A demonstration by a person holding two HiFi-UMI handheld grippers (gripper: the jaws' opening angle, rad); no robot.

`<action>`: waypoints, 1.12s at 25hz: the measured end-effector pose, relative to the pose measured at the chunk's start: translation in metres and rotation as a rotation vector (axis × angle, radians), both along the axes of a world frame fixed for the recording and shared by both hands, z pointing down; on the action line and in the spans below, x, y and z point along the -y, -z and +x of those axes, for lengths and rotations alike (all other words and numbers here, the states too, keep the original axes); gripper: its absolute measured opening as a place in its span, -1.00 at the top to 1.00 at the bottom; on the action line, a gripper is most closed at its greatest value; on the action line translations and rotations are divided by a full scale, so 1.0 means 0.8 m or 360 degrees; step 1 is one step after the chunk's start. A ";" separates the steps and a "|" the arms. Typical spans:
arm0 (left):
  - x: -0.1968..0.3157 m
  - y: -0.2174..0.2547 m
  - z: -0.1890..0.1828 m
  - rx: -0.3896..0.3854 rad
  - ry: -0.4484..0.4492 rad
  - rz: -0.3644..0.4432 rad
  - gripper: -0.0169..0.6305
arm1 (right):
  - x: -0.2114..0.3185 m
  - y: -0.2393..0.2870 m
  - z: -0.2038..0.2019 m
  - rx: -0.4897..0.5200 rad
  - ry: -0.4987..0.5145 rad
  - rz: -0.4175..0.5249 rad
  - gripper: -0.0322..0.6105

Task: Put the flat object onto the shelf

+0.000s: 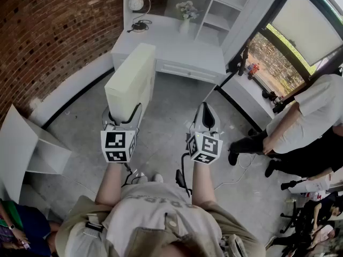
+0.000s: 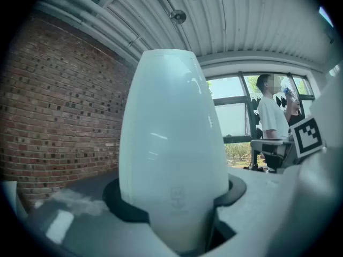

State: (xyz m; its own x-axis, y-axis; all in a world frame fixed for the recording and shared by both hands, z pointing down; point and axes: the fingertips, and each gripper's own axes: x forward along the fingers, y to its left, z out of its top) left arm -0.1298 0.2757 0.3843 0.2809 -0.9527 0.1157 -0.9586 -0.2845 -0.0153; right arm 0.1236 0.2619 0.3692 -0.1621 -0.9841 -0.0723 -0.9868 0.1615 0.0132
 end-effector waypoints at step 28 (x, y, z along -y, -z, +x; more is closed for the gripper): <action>0.060 0.011 0.061 -0.0909 0.0104 0.0019 0.00 | 0.031 -0.028 0.085 0.0866 0.0228 -0.0156 0.03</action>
State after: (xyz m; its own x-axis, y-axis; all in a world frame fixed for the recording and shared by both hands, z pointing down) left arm -0.0813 0.2279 0.3751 0.2359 -0.9706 -0.0481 -0.8312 -0.2272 0.5074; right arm 0.1914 0.2369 0.3914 -0.2593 -0.9614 -0.0919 -0.8154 0.2689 -0.5126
